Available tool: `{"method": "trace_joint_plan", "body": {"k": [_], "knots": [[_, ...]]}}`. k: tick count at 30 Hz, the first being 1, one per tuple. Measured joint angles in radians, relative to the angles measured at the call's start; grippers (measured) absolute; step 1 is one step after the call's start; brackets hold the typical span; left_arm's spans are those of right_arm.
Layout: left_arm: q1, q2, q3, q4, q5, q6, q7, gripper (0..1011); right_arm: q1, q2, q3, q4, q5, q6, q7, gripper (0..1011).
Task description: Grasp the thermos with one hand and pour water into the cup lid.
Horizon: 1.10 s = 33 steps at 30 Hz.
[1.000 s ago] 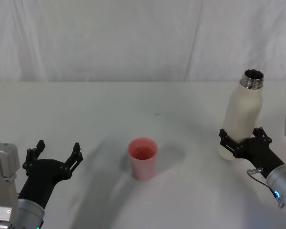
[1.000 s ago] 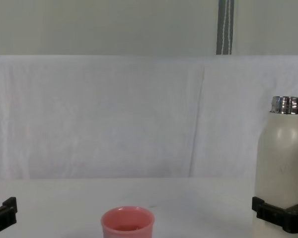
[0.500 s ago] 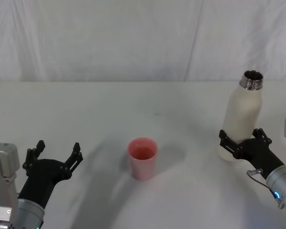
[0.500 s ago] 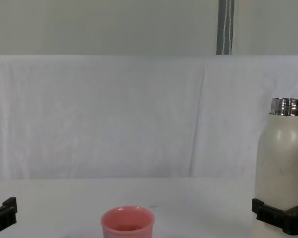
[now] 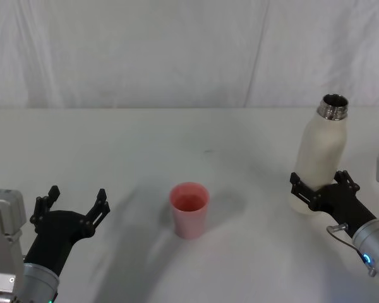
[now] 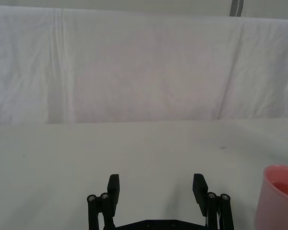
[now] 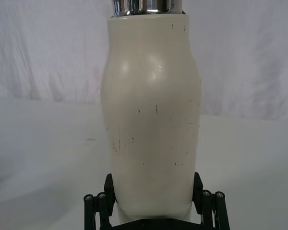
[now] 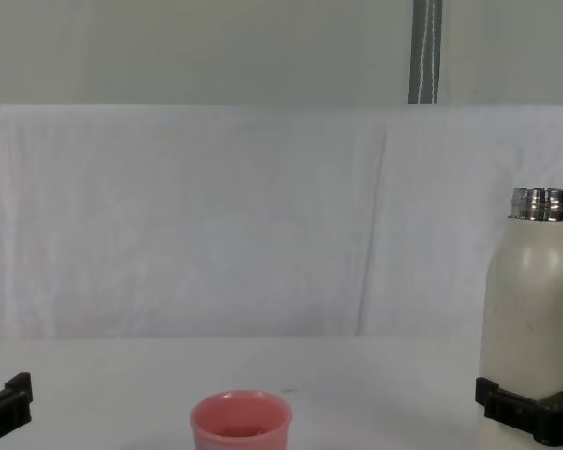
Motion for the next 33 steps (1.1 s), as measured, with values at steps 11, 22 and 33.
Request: {"method": "trace_joint_plan", "body": {"k": [11, 22, 33], "knots": [[0.000, 0.000, 0.000, 0.000, 0.000, 0.000, 0.000, 1001, 0.000, 0.000, 0.000, 0.000, 0.001, 0.001, 0.000, 948], [0.000, 0.000, 0.000, 0.000, 0.000, 0.000, 0.000, 1001, 0.000, 0.000, 0.000, 0.000, 0.000, 0.001, 0.000, 948], [0.000, 0.000, 0.000, 0.000, 0.000, 0.000, 0.000, 1001, 0.000, 0.000, 0.000, 0.000, 0.000, 0.001, 0.000, 1000]]}}
